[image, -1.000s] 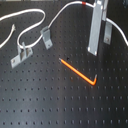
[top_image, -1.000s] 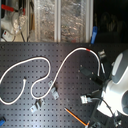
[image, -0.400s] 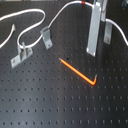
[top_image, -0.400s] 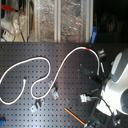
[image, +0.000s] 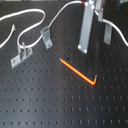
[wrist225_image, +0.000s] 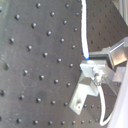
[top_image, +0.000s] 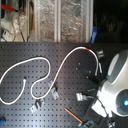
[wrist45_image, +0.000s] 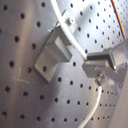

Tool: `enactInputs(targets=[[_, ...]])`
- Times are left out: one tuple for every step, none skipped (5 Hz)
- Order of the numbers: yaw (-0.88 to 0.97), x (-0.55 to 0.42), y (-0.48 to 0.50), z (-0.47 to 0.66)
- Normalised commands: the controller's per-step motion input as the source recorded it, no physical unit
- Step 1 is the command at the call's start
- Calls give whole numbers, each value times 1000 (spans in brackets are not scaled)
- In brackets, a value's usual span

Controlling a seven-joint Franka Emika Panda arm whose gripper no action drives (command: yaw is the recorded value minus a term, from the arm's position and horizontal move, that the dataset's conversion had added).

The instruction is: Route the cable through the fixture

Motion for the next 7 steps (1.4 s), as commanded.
enactInputs(targets=[[-3,2,4,443],[-31,1,1,96],[0,0,0,17],[0,-76,120,499],[-277,-129,344,305],[-120,-198,365,331],[0,-214,408,275]])
